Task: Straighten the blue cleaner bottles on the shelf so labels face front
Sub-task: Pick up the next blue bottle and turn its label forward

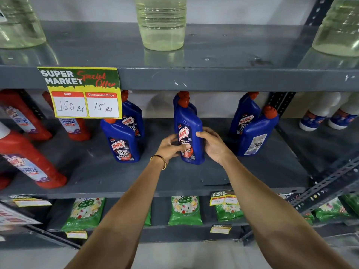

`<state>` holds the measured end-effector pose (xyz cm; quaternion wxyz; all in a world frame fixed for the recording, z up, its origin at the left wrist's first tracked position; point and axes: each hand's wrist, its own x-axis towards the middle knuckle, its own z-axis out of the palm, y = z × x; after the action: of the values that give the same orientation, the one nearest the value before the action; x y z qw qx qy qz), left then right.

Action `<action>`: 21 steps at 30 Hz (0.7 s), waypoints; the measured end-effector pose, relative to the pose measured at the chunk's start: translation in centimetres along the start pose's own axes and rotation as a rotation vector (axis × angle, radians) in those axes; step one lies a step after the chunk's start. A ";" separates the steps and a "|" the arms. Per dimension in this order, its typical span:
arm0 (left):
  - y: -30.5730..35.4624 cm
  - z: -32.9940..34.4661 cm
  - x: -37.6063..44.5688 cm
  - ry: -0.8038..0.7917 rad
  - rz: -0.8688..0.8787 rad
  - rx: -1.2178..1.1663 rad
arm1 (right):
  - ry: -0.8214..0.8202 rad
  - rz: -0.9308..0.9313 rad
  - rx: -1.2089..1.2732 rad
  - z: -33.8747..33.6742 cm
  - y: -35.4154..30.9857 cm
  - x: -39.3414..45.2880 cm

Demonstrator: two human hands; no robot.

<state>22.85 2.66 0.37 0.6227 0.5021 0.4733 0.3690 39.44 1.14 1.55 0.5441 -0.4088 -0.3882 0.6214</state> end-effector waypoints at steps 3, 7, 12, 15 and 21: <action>-0.6 0.0 0.3 0.083 0.032 0.027 | -0.036 0.007 -0.133 -0.2 -0.1 -0.1; -0.9 0.5 0.4 0.258 0.063 0.235 | -0.038 0.019 -0.268 -0.7 -0.2 -0.1; -0.7 0.9 0.7 0.312 0.095 0.310 | 0.011 -0.010 -0.363 -1.0 0.0 0.1; -0.8 1.0 0.8 0.313 0.080 0.332 | 0.012 -0.015 -0.382 -0.8 -0.3 0.0; -1.5 1.5 0.6 0.324 0.067 0.352 | 0.030 0.013 -0.402 -1.3 0.2 -0.3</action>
<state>24.40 2.49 -1.13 0.4290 0.5525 0.6072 0.3768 40.57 0.89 0.96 0.4533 -0.5209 -0.4937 0.5285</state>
